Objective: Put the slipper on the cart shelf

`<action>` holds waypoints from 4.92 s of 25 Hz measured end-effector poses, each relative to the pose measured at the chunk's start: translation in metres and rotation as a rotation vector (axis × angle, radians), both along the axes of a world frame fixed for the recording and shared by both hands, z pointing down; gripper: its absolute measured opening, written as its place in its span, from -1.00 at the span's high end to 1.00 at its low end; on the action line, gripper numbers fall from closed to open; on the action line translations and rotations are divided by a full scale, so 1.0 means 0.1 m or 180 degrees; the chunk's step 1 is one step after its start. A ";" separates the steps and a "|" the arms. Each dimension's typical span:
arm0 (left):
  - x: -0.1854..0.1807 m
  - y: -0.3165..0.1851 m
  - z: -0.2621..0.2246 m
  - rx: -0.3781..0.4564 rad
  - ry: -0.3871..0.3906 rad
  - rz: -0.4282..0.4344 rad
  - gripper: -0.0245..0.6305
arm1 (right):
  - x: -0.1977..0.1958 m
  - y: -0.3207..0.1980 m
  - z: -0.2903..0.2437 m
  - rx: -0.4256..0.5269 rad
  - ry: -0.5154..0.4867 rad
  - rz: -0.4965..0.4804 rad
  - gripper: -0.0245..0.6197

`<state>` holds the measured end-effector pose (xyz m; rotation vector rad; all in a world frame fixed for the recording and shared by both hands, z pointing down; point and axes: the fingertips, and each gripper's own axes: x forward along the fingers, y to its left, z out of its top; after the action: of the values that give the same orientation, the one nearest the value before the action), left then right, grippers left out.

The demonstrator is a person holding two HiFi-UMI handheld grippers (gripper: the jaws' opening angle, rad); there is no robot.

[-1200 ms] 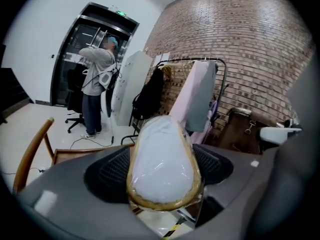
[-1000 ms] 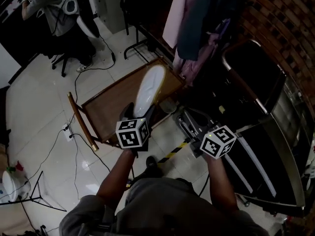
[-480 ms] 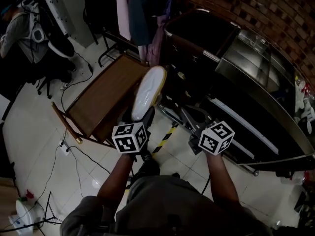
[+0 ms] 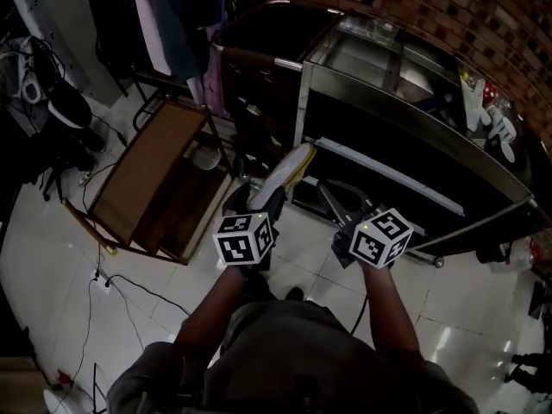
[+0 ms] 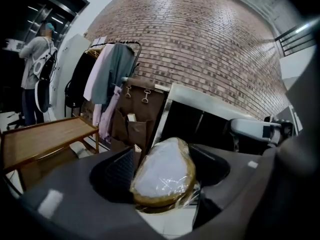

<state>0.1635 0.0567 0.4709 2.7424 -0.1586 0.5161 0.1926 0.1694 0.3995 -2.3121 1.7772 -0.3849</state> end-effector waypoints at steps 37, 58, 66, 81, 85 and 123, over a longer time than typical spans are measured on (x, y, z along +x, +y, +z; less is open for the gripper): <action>3.05 1.96 0.50 0.0279 0.0100 0.1055 -0.02 | 1.92 1.95 0.16 -0.0232 -0.0092 0.1444 0.93; 3.39 2.38 1.20 0.0850 -0.0596 0.1354 0.05 | 1.86 2.40 0.32 -0.0279 -0.0253 0.1378 0.93; 3.34 2.38 1.11 0.0618 -0.0599 0.1436 -0.12 | 1.82 2.37 0.29 -0.0237 -0.0231 0.1290 0.93; 2.62 2.40 0.22 0.0713 -0.0110 0.1157 0.44 | 1.63 2.55 0.15 -0.0022 -0.0076 0.1023 0.93; 2.26 2.47 -0.11 0.0728 0.0100 0.1039 0.90 | 1.53 2.59 0.11 0.0032 0.0005 0.0970 0.93; 1.66 2.46 -0.68 0.0401 0.0464 0.2030 0.90 | 1.25 1.92 -0.25 -0.0151 0.0318 0.1031 0.93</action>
<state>0.3297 0.3031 0.4032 2.9064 0.7639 0.4666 0.3177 0.3616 0.3742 -2.6351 1.4081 -0.2632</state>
